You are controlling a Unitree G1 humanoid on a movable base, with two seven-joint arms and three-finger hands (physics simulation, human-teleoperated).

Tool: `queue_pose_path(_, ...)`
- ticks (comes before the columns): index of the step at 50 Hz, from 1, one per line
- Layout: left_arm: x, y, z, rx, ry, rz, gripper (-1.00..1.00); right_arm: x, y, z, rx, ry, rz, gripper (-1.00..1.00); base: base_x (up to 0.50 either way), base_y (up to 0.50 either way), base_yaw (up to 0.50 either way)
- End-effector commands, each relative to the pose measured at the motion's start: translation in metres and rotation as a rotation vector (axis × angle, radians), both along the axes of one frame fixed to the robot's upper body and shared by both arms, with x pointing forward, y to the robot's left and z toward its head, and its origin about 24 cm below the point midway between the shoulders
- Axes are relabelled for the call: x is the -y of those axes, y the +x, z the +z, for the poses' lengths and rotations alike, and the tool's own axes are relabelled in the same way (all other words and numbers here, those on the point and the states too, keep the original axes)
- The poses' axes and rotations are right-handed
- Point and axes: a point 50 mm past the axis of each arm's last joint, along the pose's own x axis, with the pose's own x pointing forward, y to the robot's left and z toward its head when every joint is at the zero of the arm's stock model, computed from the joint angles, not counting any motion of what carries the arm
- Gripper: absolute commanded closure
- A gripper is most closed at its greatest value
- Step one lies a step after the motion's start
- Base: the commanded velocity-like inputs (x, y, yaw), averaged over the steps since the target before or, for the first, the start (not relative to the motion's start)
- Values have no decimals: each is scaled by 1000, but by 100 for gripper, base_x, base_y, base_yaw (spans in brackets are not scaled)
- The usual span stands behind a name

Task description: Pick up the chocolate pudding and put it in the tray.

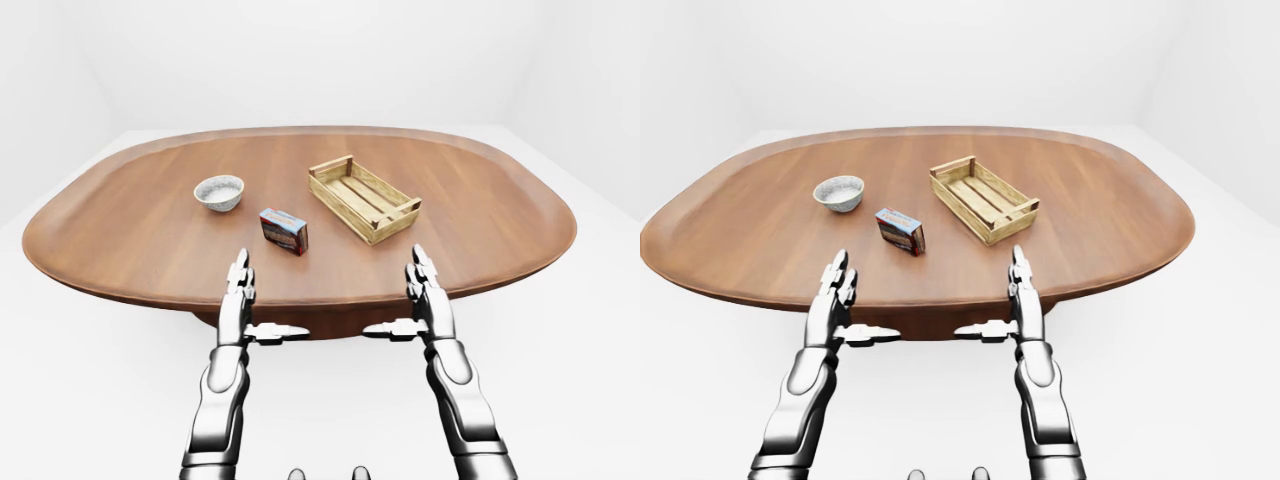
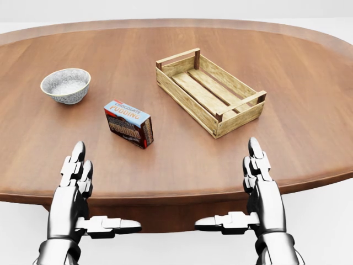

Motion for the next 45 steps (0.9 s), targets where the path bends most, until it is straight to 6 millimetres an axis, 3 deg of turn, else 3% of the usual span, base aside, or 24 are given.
queue_pose_path(1, -7, 1, 0, -3, -4, 4, -100, 8, 0, -1, -3, 3, -7, -100, 0, 0, 0)
queue_pose_path(24, -7, 0, 1, 1, 0, 0, -100, 6, -1, 1, 10, -12, 3, -100, 0, 0, 0)
queue_pose_path(34, -7, 0, 0, 1, 1, -1, -100, 3, -11, 27, 169, -13, 13, -100, 0, 0, 0)
queue_pose_path(41, -6, 0, 2, -1, 1, -2, -100, 2, -27, 64, 327, -21, 8, -100, 0, 0, 0)
queue_pose_path(45, -6, 0, 1, -1, 1, -2, -100, 2, -31, 73, 370, -29, 0, -100, 0, 0, 0)
